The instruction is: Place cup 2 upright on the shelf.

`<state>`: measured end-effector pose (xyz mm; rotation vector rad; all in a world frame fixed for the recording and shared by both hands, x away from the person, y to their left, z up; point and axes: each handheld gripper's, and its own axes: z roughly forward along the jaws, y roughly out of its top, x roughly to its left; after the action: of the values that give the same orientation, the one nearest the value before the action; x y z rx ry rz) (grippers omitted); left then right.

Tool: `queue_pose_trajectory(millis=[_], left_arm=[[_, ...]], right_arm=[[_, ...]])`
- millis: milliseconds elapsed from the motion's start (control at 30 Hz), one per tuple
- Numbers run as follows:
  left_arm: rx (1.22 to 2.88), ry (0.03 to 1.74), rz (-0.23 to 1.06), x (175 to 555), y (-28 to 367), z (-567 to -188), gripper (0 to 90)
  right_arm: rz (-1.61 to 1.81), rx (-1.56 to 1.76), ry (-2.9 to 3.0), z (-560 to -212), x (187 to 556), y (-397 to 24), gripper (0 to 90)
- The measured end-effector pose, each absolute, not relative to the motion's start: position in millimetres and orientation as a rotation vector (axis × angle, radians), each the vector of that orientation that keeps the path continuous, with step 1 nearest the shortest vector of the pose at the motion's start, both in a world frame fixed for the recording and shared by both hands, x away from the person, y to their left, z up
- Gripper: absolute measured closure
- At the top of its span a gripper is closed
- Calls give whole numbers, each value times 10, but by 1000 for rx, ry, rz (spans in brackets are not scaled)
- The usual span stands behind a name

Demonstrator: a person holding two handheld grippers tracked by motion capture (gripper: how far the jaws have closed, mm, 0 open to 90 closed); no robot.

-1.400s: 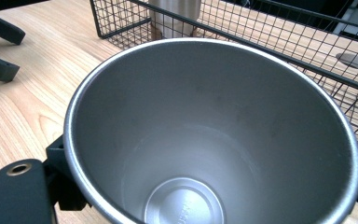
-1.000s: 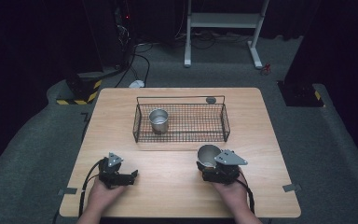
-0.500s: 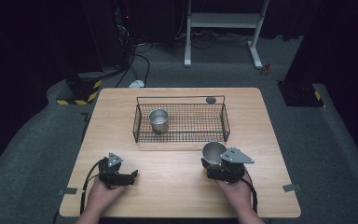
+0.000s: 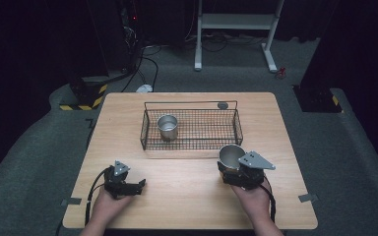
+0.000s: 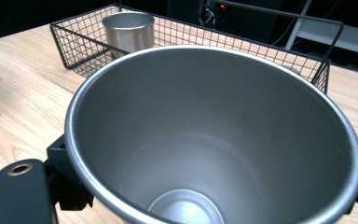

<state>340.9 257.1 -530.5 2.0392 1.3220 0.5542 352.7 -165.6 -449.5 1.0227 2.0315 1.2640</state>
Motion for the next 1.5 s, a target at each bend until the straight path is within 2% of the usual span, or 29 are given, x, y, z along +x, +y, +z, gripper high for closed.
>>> queue_pose_trajectory(millis=[1500], left_arm=[[2038, 1327, 552, 3412, 2569, -5303, 2]], right_arm=[[1316, 1059, 1946, -3910, 3913, -1451, 134]])
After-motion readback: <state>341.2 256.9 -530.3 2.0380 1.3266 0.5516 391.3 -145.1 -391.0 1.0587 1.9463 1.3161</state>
